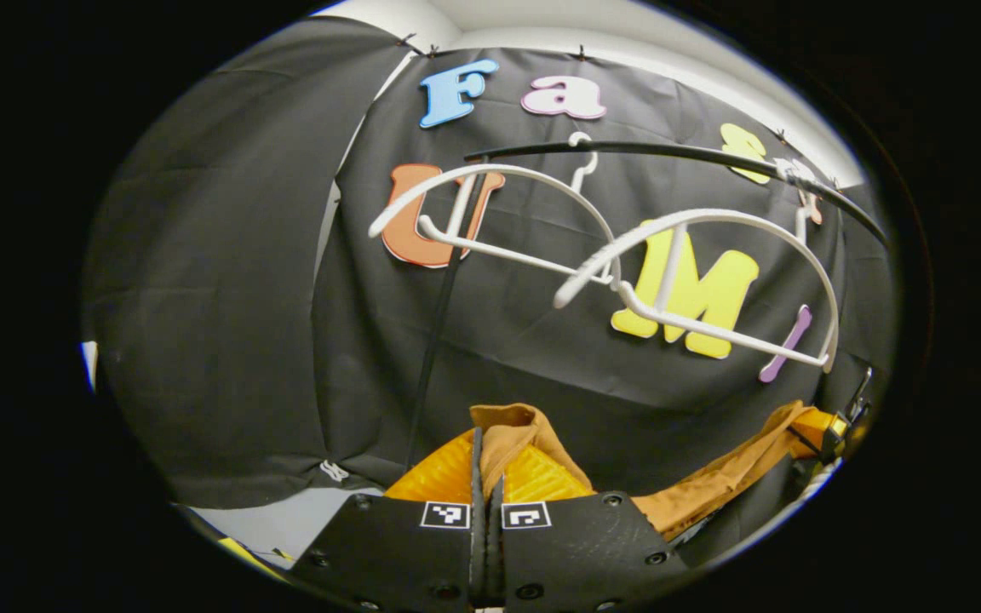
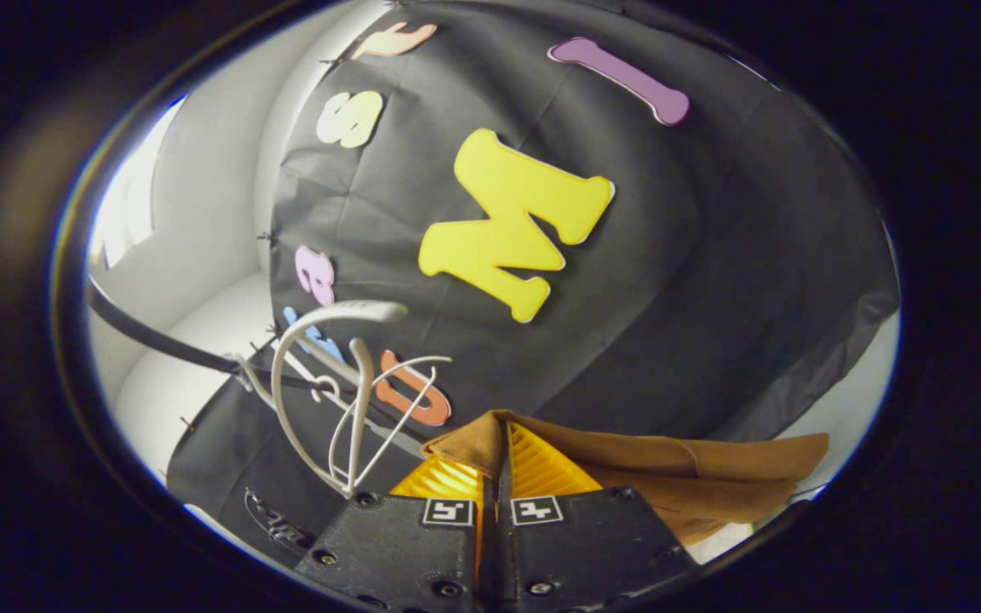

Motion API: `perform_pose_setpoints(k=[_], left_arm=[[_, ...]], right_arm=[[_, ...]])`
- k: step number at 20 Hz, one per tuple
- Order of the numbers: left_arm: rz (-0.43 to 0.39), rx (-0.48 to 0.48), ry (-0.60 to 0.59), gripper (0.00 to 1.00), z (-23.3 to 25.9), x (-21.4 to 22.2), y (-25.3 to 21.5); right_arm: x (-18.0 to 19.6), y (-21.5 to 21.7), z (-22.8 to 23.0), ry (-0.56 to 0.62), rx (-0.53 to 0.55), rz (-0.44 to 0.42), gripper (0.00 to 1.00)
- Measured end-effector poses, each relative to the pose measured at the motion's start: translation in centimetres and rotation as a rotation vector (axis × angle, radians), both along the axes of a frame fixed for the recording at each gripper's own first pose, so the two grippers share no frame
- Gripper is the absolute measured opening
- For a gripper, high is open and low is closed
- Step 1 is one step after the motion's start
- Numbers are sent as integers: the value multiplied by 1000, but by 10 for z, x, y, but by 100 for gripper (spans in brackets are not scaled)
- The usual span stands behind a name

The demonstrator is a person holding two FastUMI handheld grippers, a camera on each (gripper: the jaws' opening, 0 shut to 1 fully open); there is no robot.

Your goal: Grasp the clothes on the hanger with both hands and then place them into the laundry hamper below.

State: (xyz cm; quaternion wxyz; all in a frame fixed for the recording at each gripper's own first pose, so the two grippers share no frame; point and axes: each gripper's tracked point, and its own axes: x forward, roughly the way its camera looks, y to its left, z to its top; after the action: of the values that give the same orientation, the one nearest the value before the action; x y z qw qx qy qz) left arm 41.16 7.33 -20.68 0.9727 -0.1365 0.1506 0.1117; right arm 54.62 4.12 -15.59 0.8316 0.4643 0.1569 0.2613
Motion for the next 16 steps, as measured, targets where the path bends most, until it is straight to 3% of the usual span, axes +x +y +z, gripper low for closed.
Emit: perform_pose_setpoints(k=[4,9,11,12,13,16], left_arm=[[-38,-16,-1,0,10,-10,-25],[-83,-8,6,0,19,-34,-54],[-107,-3,11,0,20,-41,-63],[-122,0,17,5,21,-44,-69],[-138,6,22,0,18,-48,-76],[-159,53,65,0,7,-58,-88]], right_arm=[[-34,25,15,-28,-22,53,3],[-77,68,26,-88,-122,139,3],[-98,85,25,-102,-154,185,3],[-106,95,25,-110,-169,208,3],[-113,105,23,-118,-188,230,3],[-134,120,9,-132,-272,290,3]])
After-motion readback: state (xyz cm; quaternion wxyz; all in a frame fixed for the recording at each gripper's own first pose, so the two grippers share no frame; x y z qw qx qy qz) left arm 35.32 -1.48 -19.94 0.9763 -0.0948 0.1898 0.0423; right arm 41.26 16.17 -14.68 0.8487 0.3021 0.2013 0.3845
